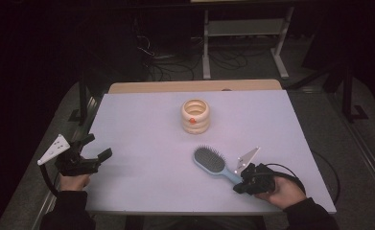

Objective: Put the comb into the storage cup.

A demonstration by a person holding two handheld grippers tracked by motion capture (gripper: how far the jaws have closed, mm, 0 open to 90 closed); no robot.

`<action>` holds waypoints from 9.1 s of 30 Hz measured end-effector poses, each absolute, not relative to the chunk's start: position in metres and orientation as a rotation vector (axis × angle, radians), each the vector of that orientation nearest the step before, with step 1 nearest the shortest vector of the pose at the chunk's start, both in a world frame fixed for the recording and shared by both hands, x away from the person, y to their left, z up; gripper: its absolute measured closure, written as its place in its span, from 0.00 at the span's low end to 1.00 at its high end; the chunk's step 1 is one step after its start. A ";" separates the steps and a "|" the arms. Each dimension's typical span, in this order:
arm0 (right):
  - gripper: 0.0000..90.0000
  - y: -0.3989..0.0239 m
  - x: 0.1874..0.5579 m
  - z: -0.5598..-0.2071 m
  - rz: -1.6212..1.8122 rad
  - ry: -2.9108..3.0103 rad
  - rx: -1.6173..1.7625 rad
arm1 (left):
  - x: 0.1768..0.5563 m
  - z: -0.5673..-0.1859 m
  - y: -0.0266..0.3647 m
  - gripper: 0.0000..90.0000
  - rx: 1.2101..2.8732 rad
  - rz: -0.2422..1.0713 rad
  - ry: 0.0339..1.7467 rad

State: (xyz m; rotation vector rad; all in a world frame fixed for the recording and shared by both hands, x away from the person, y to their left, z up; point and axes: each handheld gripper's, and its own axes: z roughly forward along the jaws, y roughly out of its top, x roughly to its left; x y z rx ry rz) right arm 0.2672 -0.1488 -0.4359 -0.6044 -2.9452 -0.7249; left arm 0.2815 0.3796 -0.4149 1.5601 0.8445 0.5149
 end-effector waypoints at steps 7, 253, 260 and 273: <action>0.99 -0.157 0.270 -0.435 -0.732 -2.941 -0.639 | 0.282 -0.415 0.379 0.00 1.561 0.512 0.844; 0.76 -0.134 0.328 -0.357 -0.884 -3.119 -0.543 | 0.283 -0.417 0.373 0.00 1.607 0.517 0.832; 0.76 -0.134 0.328 -0.345 -0.914 -3.122 -0.559 | 0.284 -0.415 0.369 0.00 1.611 0.517 0.816; 0.76 -0.129 0.334 -0.329 -0.957 -3.144 -0.544 | 0.289 -0.403 0.363 0.00 1.603 0.516 0.792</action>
